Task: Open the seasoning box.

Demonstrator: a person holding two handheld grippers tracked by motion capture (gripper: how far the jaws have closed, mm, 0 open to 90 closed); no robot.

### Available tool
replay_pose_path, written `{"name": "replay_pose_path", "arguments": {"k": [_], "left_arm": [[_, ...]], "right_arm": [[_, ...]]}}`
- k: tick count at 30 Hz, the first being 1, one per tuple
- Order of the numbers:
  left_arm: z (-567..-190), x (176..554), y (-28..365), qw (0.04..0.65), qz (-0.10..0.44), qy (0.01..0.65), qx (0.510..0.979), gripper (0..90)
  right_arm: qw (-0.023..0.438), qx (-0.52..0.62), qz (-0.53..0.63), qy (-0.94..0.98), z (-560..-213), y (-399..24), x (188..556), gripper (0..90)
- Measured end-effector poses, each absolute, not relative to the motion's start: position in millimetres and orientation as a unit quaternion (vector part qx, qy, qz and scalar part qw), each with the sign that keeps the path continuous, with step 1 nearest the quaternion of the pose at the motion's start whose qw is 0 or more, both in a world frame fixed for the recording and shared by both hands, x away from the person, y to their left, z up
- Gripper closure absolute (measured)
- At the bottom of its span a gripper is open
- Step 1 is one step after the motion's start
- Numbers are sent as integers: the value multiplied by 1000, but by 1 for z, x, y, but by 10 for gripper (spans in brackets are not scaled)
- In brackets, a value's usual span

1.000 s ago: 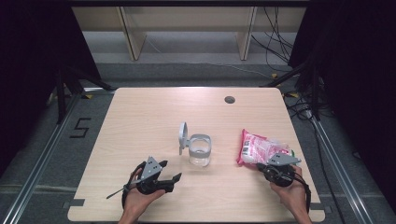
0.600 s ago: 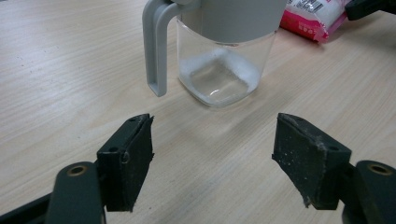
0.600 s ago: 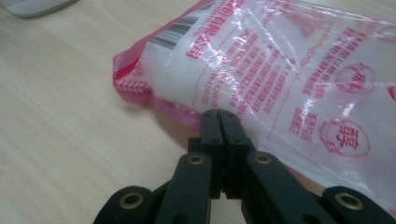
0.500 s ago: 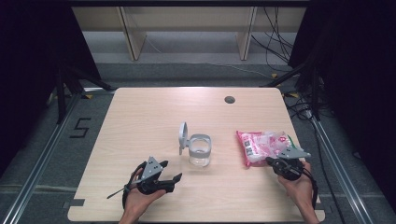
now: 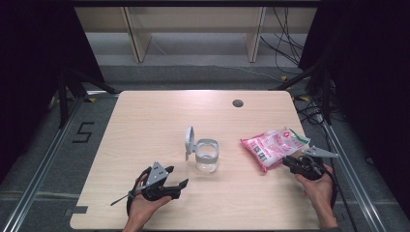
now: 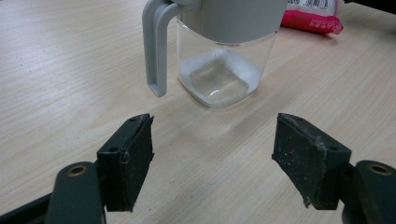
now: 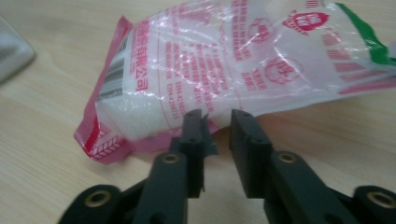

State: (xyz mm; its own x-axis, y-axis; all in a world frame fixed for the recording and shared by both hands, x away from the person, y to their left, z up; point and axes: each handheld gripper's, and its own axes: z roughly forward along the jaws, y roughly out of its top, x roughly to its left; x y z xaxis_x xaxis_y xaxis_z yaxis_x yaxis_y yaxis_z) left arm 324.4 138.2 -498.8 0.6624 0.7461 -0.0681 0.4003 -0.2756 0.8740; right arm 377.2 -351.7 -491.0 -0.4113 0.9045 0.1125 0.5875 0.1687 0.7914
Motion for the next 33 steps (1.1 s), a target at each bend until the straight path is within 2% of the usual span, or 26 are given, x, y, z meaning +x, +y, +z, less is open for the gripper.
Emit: {"name": "replay_pose_path", "arguments": {"k": [2,8,9,11,12,13,16,21,23,24,26,33], "left_arm": [[-499,325,139,474,182,367,780,279],[-499,324,136,479,180,367,777,279],[-499,324,136,479,180,367,777,279],[-499,324,135,480,178,367,777,280],[-499,324,135,479,178,367,778,280],[-498,323,135,478,181,366,778,280],[-498,324,135,480,179,366,777,280],[-499,324,135,479,178,369,776,280],[-499,324,135,483,178,367,775,280],[-499,324,135,484,176,369,774,281],[-499,324,135,485,176,370,772,281],[-499,324,135,485,175,372,772,280]], "right_arm": [[188,529,421,712,-490,-358,376,546],[168,570,451,666,-498,-369,385,398],[150,595,453,646,-496,-366,384,386],[165,584,454,653,-499,-370,388,382],[148,602,459,637,-498,-367,388,380],[158,597,464,635,-500,-369,391,379],[139,619,478,608,-500,-370,398,365],[158,611,466,620,-502,-366,415,359],[138,622,467,614,-507,-365,420,358],[128,625,473,608,-508,-364,421,367],[144,621,465,615,-510,-363,426,394],[144,614,451,631,-511,-356,435,508]]}}
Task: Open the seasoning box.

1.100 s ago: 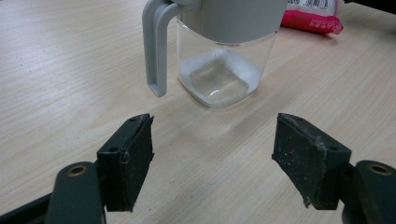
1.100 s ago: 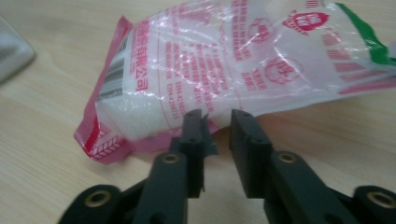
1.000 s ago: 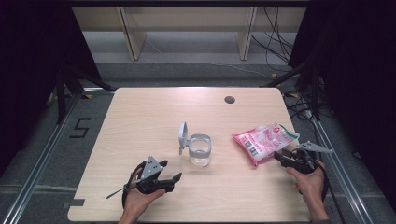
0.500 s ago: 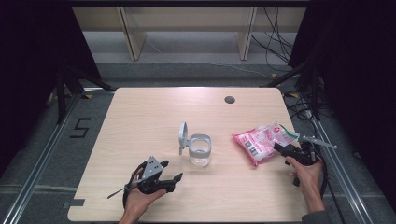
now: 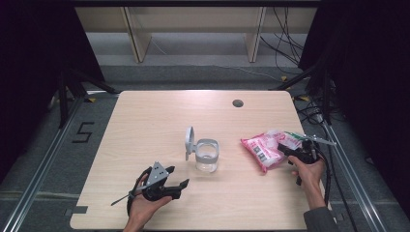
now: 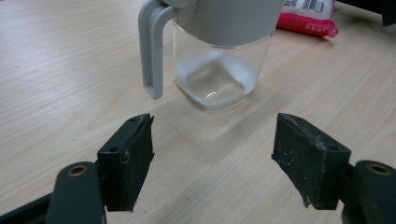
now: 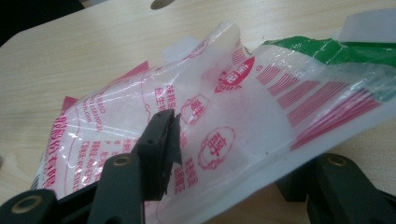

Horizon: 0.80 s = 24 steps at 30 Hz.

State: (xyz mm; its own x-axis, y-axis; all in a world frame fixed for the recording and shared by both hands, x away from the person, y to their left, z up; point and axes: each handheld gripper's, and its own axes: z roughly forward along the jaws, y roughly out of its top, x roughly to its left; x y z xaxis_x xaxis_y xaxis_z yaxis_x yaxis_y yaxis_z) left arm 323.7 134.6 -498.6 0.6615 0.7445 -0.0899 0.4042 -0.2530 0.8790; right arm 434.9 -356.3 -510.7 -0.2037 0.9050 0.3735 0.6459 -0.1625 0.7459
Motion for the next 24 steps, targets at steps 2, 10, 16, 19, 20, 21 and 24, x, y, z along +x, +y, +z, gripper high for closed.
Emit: {"name": "replay_pose_path", "arguments": {"k": [2,10,16,19,20,21,24], "left_arm": [[-498,323,135,481,177,370,775,280],[-498,325,138,485,172,373,772,281],[-498,324,137,482,174,373,773,281],[-500,325,136,488,171,374,770,281],[-500,324,136,487,171,374,770,282],[-500,324,135,488,170,375,770,281],[-500,324,135,480,172,371,776,281]], "right_arm": [[142,617,454,628,-511,-353,436,556],[154,615,452,627,-512,-352,438,846],[186,595,466,629,-507,-347,437,900],[205,574,471,638,-505,-351,437,900],[198,585,474,627,-501,-347,434,900],[210,562,477,642,-498,-349,436,900],[244,532,462,667,-483,-341,433,900]]}}
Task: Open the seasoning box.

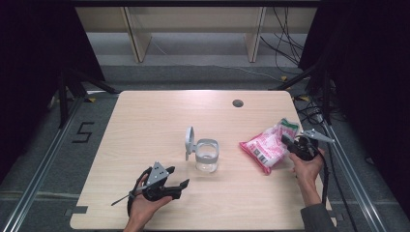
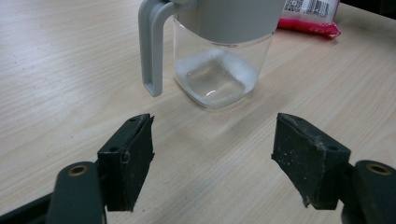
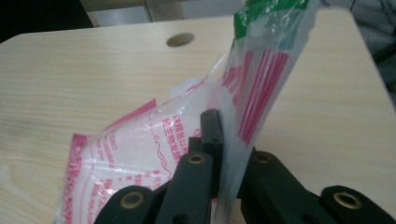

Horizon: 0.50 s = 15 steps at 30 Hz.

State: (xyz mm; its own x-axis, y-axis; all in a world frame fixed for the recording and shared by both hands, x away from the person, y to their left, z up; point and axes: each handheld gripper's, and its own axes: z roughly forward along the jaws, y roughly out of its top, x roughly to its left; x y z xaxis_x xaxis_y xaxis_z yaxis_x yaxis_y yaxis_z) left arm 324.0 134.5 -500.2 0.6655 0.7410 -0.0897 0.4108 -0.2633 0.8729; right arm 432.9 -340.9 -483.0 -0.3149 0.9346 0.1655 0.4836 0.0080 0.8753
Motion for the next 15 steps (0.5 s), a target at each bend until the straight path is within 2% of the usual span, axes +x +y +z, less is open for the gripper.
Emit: {"name": "replay_pose_path", "arguments": {"k": [6,11,15], "left_arm": [[-502,324,134,476,170,371,779,282],[-504,323,129,478,165,368,780,282],[-505,323,128,475,165,366,783,282]], "right_arm": [[283,478,469,686,-457,-318,426,900],[265,474,489,682,-445,-305,418,900],[268,457,496,688,-438,-298,416,900]]}}
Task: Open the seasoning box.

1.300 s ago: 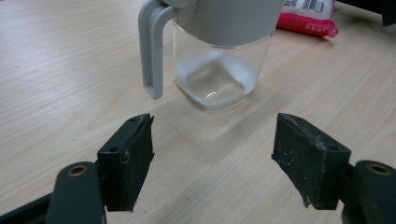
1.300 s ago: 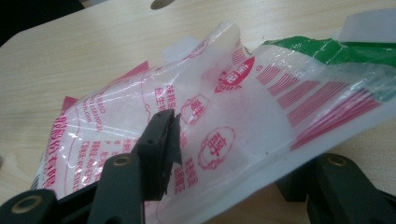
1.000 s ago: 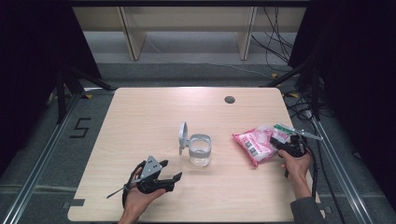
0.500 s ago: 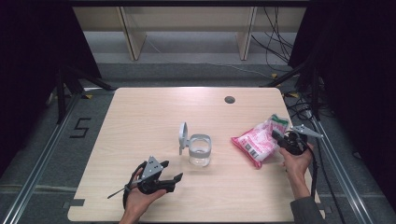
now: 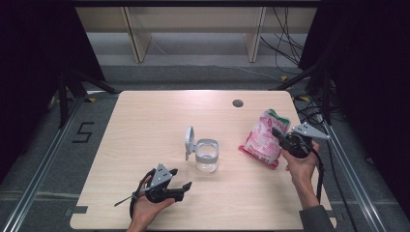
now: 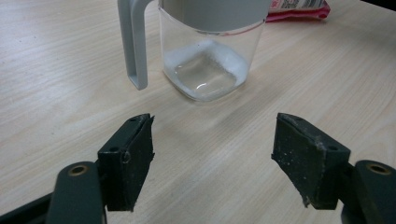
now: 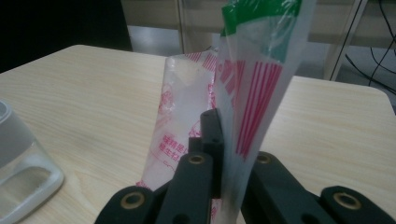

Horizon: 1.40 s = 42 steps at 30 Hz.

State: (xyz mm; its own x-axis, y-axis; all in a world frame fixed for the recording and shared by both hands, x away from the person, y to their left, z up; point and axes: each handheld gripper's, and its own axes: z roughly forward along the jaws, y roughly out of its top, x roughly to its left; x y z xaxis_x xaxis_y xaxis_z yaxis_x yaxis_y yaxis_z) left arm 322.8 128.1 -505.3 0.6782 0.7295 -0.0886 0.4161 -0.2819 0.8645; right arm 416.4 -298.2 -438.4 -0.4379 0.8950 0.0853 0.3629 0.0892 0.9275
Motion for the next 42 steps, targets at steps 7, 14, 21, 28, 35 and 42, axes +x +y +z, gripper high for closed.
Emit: {"name": "replay_pose_path", "arguments": {"k": [7,14,21,28,35,42], "left_arm": [[-504,323,128,465,174,369,786,283],[-507,321,119,469,171,362,787,284],[-509,321,112,468,160,357,792,286],[-511,322,74,471,186,329,797,305],[-508,325,52,484,180,325,792,309],[-506,337,18,502,178,314,786,327]], "right_arm": [[265,419,495,713,-419,-281,409,900],[261,394,488,734,-394,-265,408,900],[248,378,493,744,-390,-264,409,900],[249,374,490,747,-371,-262,406,900],[259,356,506,741,-349,-264,404,900],[255,351,514,739,-333,-263,395,900]]}}
